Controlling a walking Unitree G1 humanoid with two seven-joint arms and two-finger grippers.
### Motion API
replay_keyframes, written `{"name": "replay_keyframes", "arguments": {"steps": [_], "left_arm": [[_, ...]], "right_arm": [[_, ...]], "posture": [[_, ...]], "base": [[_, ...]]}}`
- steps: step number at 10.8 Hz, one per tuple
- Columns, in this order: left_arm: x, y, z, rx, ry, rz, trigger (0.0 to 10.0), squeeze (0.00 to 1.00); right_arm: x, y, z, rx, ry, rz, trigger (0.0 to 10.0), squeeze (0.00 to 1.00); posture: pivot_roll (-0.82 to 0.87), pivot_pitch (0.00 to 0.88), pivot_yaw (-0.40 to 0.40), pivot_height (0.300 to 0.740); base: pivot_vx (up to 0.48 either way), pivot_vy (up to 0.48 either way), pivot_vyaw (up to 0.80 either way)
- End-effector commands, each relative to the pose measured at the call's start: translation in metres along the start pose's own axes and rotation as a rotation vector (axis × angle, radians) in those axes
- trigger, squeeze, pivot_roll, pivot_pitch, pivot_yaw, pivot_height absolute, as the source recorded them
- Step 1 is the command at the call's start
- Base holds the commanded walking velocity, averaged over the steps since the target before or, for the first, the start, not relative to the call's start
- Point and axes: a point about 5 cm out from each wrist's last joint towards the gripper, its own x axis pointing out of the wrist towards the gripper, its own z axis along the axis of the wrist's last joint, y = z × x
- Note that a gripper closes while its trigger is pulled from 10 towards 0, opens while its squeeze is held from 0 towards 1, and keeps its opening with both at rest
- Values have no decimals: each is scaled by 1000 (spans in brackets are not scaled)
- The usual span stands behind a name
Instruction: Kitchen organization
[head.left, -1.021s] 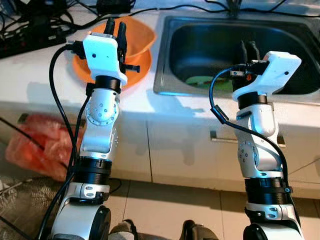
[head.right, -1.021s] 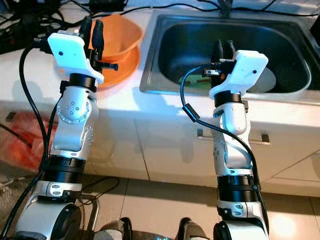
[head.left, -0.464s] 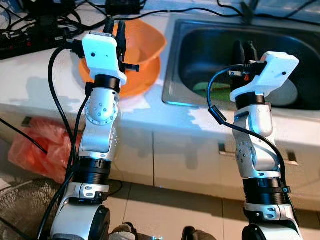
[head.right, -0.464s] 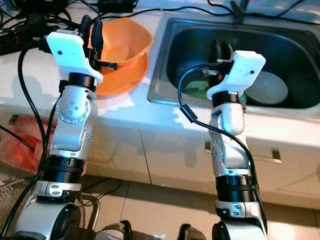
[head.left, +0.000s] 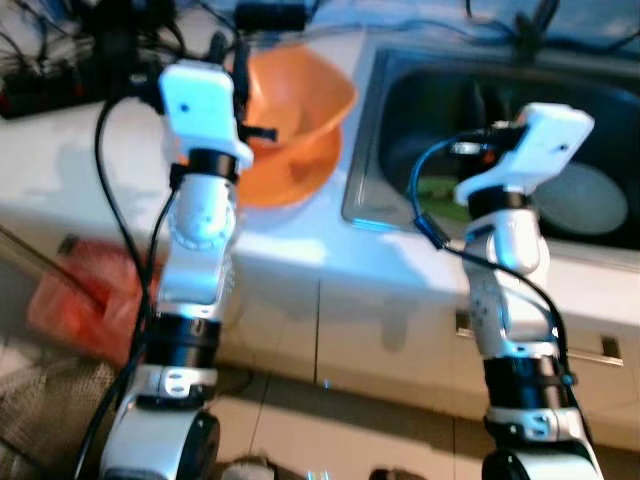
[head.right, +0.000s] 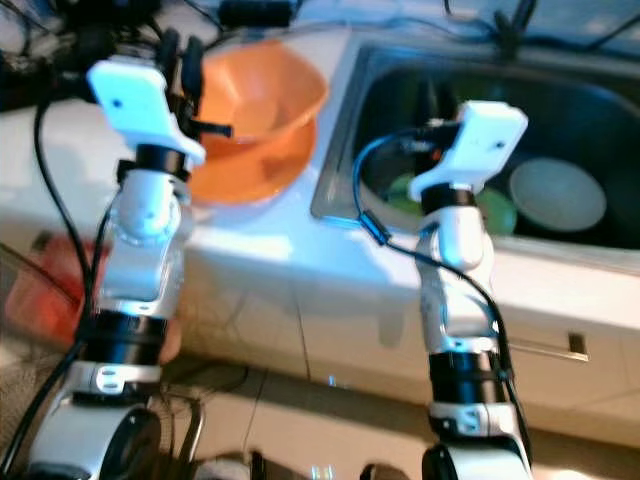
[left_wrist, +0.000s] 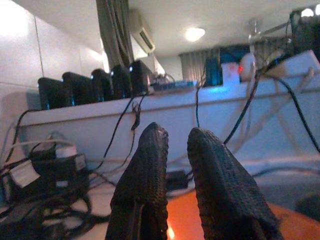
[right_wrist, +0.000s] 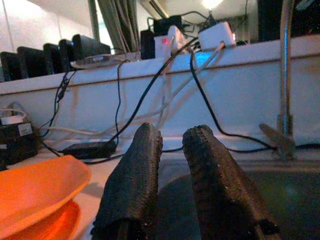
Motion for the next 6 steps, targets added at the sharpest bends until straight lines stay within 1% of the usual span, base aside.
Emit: {"name": "replay_keyframes", "arguments": {"steps": [1,6], "left_arm": [[1,0,6,-1,-22,5,10000,0],[2,-1,7,-2,-22,1,10000,0]], "right_arm": [[0,0,0,3,-1,-2,10000,0],[0,1,-1,11,2,3,10000,0]], "posture": [[127,167,18,740],[131,170,15,740]], "base": [[382,0,0],[383,0,0]]}}
